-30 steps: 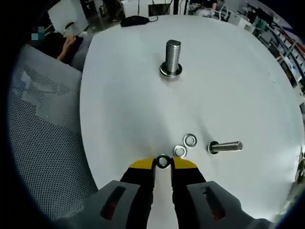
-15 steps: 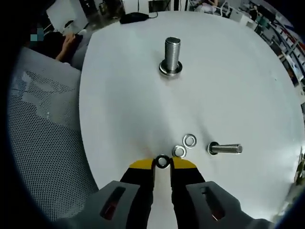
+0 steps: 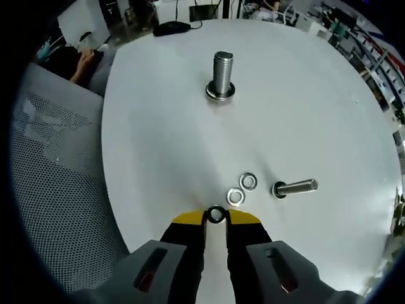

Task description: Place the washer onto the threaded stud by aligning its center hole with the stud, sliding it down to the base, and recovering from edge contact or off-axis alignment until the washer reaches the visible bottom stop.

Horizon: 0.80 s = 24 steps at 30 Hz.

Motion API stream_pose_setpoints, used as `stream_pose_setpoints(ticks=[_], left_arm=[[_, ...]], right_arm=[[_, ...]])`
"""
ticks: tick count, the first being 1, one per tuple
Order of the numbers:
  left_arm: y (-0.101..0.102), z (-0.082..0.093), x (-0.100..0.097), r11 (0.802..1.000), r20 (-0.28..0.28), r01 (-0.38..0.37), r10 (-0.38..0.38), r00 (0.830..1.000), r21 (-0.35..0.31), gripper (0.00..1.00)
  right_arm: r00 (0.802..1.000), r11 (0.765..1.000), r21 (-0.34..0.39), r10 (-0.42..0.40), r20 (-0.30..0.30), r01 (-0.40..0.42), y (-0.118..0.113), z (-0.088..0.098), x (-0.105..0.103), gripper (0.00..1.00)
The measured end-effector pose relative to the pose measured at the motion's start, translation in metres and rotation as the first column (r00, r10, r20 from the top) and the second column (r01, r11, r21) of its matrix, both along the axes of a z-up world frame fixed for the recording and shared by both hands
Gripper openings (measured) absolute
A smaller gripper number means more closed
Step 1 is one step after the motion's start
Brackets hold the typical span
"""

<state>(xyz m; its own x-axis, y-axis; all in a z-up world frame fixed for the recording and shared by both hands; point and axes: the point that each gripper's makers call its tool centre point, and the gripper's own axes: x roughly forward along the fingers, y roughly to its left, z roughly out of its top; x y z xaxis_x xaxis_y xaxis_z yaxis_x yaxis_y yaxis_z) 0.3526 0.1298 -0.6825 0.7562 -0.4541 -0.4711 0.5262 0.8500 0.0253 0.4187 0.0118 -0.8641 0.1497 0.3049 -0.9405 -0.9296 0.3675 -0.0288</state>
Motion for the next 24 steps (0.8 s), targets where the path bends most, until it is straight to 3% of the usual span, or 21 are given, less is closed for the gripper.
stream_pose_setpoints(ticks=[8, 24], left_arm=[[-0.002, 0.000, 0.000, 1.000, -0.002, 0.007, -0.007, 1.000, -0.008, 0.28], [-0.003, 0.000, -0.001, 1.000, -0.006, 0.010, -0.011, 1.000, -0.005, 0.28]], right_arm=[[0.998, 0.999, 0.029, -0.045, 0.035, 0.044, -0.013, 0.019, 0.013, 0.13], [0.991, 0.993, 0.065, -0.106, 0.084, 0.101, -0.029, 0.040, 0.031, 0.13]])
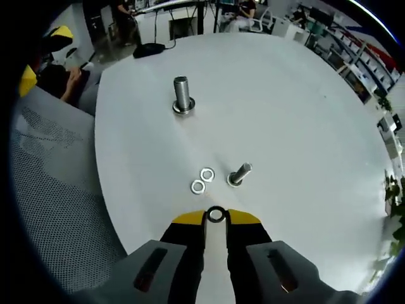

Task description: Place the washer onto the threaded stud by aligning its center hole with the stud, sliding it down to the base, and recovering from edge contact or off-axis alignment until the washer reaches the visible bottom stop.

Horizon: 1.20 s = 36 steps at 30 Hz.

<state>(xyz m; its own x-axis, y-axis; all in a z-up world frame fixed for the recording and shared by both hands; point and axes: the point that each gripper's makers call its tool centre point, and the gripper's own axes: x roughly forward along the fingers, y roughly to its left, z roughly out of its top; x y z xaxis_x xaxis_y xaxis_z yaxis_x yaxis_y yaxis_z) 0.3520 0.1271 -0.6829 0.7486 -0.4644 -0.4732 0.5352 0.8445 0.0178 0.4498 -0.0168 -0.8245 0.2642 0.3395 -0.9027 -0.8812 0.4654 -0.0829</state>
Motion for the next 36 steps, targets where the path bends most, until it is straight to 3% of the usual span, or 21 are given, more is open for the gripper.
stream_pose_setpoints(ticks=[22, 36], left_arm=[[0.000, 0.001, 0.000, 1.000, 0.007, 0.007, -0.007, 1.000, 0.003, 0.28], [0.002, 0.001, 0.000, 1.000, 0.010, -0.003, 0.003, 1.000, 0.006, 0.28]], right_arm=[[0.992, 0.999, 0.025, 0.031, 0.120, -0.034, 0.021, 0.033, 0.032, 0.13], [0.994, 0.999, 0.001, 0.041, 0.100, -0.041, 0.026, 0.024, 0.037, 0.13]])
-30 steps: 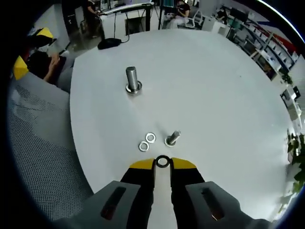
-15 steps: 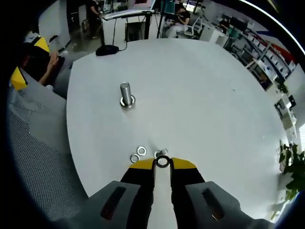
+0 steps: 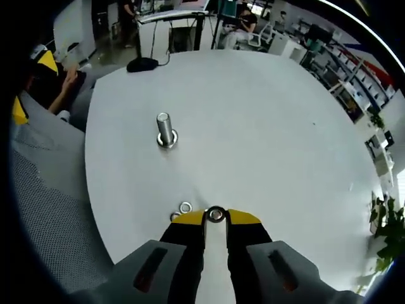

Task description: Place the washer onto the threaded stud by aligning its center hole with the stud, sliding it down to the base, and recovering from edge contact or off-axis alignment until the washer reaches the visible bottom stop.

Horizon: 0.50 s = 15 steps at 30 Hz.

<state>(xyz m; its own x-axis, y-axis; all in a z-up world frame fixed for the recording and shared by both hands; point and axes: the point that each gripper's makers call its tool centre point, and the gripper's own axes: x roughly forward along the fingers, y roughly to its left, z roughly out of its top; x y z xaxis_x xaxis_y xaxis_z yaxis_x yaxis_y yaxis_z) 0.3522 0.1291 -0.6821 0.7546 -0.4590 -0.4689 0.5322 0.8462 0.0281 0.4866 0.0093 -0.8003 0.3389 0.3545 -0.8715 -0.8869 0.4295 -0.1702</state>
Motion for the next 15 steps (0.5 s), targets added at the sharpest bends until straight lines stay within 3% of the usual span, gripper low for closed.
stream_pose_setpoints(ticks=[15], left_arm=[[0.0032, -0.0006, 0.0011, 1.000, -0.002, -0.017, 0.017, 1.000, 0.006, 0.28]], right_arm=[[1.000, 1.000, -0.006, 0.017, -0.019, -0.017, 0.0021, -0.0075, 0.0015, 0.14]])
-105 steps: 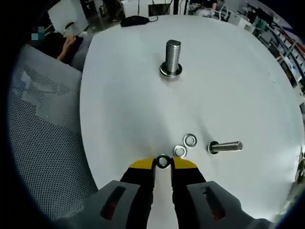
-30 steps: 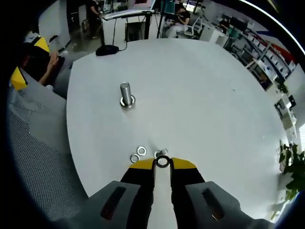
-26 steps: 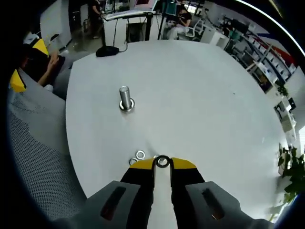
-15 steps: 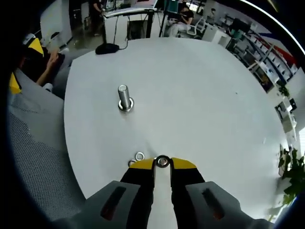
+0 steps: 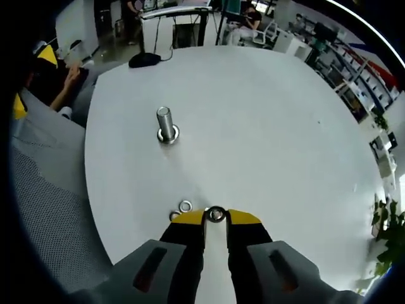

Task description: Place the washer onto the threaded stud by aligning its center hole with the stud, sliding it down to the base, and recovering from edge contact or off-axis alignment until the washer reaches the visible bottom stop.

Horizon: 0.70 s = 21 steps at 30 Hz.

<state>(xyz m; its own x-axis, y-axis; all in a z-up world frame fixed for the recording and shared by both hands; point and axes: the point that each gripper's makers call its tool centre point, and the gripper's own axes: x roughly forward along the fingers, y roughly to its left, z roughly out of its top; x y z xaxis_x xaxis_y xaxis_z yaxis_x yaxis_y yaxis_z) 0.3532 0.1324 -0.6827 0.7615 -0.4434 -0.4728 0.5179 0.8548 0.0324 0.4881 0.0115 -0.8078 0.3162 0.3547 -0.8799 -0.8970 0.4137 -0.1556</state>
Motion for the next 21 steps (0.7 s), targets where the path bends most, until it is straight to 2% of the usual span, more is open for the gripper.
stream_pose_setpoints(ticks=[13, 21], left_arm=[[0.0002, -0.0018, 0.0001, 1.000, -0.006, 0.001, -0.001, 1.000, 0.008, 0.28], [-0.0004, -0.0026, -0.0004, 1.000, -0.008, 0.005, -0.005, 1.000, 0.010, 0.27]], right_arm=[[1.000, 1.000, 0.002, 0.002, -0.012, -0.002, 0.0005, -0.0046, -0.0019, 0.15], [0.999, 0.999, 0.010, -0.030, -0.014, 0.030, -0.0072, -0.0038, -0.0045, 0.15]])
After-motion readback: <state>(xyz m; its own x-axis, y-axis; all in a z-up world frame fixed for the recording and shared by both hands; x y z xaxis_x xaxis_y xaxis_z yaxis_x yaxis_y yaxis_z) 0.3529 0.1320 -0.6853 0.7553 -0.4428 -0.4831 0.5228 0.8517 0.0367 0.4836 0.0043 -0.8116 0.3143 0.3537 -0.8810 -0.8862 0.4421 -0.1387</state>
